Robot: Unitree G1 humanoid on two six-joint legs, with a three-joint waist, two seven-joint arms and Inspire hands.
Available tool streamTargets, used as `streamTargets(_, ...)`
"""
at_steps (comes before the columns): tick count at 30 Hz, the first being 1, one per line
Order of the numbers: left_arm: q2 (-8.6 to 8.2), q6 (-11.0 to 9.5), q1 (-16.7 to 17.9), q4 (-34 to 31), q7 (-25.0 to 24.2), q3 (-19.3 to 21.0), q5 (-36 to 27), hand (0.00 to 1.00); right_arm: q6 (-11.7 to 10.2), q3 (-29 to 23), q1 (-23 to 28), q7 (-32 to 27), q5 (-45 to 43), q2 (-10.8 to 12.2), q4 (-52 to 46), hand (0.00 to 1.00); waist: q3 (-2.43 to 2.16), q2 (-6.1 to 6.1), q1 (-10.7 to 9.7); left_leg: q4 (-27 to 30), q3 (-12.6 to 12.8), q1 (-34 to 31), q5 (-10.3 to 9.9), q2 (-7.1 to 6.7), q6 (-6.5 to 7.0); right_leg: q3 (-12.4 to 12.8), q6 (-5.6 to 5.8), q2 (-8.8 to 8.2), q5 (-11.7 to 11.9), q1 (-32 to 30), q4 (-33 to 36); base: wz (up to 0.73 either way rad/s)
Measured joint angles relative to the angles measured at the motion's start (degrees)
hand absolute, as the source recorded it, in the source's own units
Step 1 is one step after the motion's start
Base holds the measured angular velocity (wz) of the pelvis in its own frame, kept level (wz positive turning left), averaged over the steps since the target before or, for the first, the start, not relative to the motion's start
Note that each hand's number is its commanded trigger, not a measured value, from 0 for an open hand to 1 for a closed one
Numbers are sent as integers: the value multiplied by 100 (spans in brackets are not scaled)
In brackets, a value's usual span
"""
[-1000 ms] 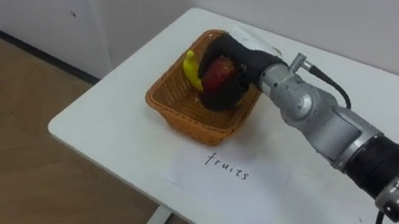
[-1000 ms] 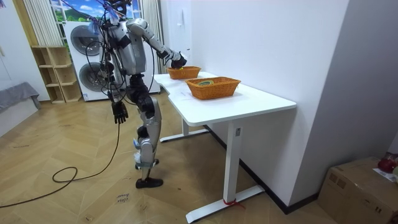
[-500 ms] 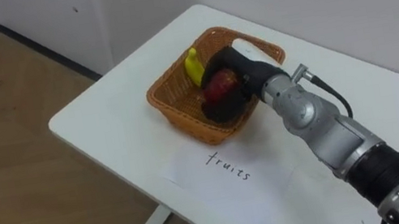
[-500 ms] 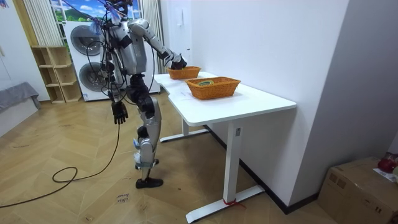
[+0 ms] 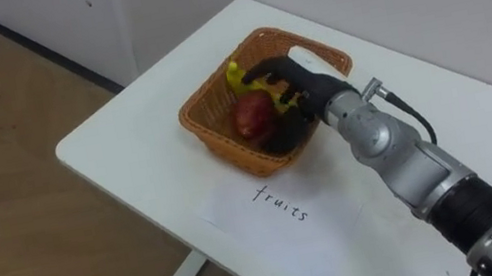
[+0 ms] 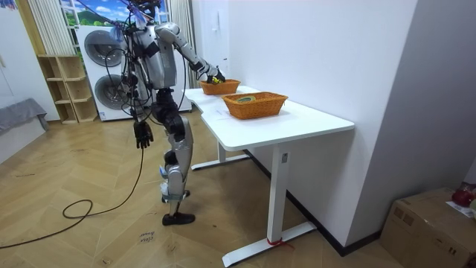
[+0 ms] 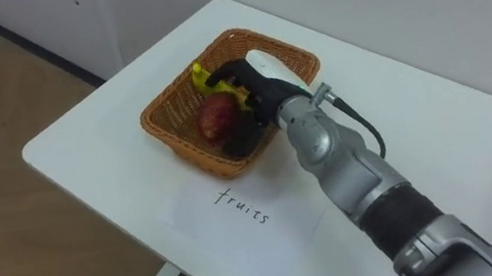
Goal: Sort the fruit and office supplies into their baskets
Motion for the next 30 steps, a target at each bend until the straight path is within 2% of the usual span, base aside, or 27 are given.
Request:
streamTargets(13,-30,2,-2,-32,97,34,4,0,1,-54,-3,1,24,0,-5,0,21,29,-2,1,8,-26,-3,2,1,9,0,0,0,-30,-4,0)
streamTargets(30,-28,-11,-1,-111,107,45,3,0,-2,-57,-2,-23,100,-1,-28,0,10,13,-36,3,29,2,-2,4,2,6,0,-4,0,-5,-1,0)
